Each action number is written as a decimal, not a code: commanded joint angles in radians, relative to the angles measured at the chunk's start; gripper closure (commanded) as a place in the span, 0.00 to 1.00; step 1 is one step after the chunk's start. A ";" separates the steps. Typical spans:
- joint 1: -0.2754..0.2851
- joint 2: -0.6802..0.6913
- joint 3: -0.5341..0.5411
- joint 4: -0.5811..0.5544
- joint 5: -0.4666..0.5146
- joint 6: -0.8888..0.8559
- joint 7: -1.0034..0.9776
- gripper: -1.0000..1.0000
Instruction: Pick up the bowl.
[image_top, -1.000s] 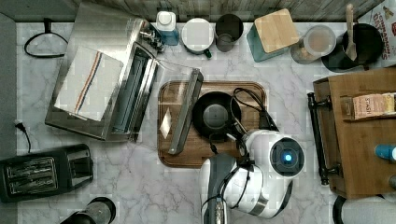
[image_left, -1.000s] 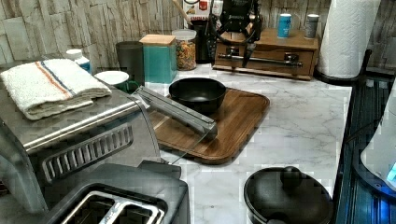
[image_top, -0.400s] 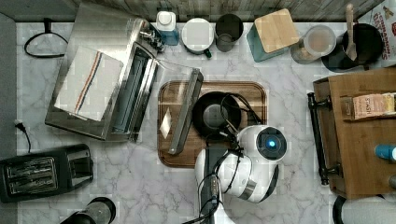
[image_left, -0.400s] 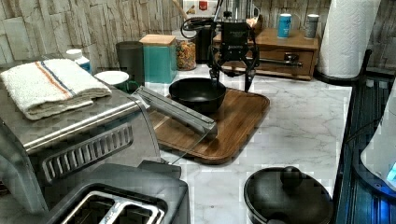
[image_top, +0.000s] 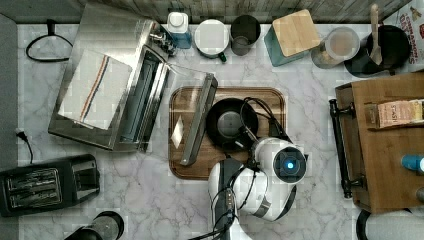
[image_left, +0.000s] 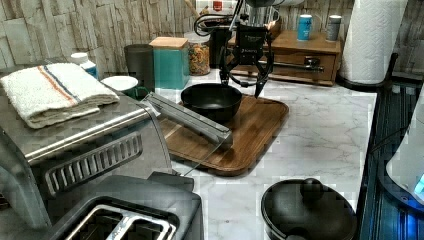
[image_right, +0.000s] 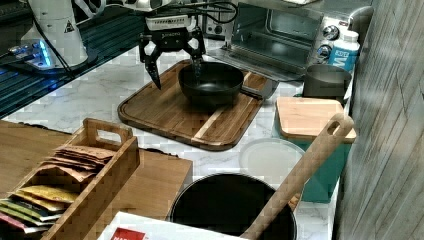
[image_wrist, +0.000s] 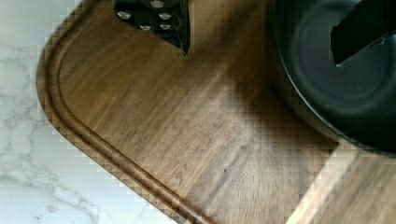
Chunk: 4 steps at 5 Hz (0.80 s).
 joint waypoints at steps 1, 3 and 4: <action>0.021 0.066 0.028 0.100 0.107 -0.006 -0.045 0.00; 0.035 0.059 0.035 0.114 0.073 0.067 0.006 1.00; 0.025 0.036 0.035 0.106 0.030 0.066 0.050 1.00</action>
